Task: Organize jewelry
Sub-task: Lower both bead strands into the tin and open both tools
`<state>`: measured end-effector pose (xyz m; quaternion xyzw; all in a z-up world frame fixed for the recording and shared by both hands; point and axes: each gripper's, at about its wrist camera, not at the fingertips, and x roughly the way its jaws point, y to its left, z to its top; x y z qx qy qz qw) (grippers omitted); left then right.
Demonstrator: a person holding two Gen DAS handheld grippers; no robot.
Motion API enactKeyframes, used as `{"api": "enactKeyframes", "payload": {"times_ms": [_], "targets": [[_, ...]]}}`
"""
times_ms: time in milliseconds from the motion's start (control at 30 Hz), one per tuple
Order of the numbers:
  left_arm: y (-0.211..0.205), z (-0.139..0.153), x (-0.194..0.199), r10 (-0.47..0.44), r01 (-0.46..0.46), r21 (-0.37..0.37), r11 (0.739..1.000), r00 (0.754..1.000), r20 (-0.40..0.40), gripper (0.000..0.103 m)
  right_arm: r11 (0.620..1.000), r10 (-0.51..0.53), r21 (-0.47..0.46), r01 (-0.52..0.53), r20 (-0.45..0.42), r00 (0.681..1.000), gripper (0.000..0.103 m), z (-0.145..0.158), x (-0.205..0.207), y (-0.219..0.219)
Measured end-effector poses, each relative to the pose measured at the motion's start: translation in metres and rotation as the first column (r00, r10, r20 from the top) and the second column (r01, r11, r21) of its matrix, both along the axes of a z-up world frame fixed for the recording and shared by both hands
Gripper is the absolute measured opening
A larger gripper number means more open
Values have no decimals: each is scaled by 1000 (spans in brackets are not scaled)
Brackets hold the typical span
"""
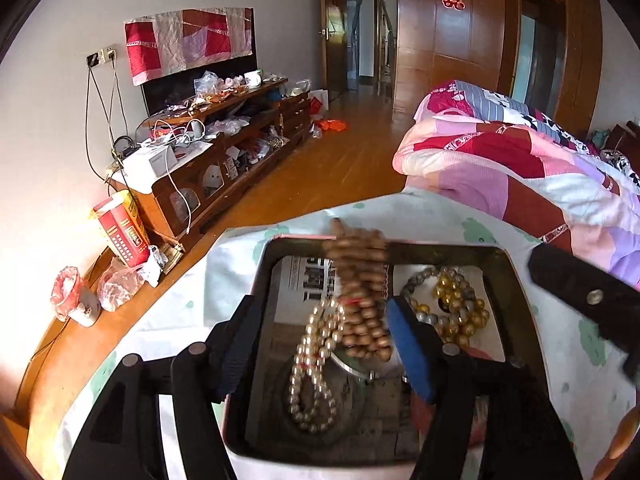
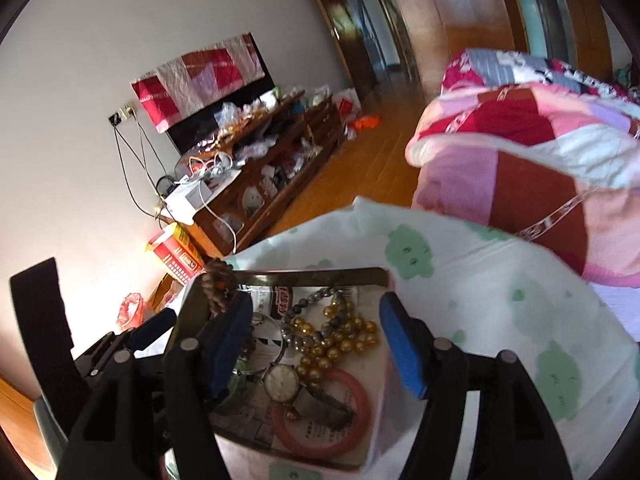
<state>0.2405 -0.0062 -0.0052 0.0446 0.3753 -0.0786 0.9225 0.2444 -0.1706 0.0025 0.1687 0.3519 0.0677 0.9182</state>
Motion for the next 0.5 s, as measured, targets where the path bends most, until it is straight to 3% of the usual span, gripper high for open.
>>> {"api": "enactKeyframes", "payload": {"times_ms": [500], "targets": [[9, 10, -58, 6, -5, -45, 999, 1000, 20, 67, 999, -27, 33, 26, 25, 999, 69, 14, -63, -21]]}}
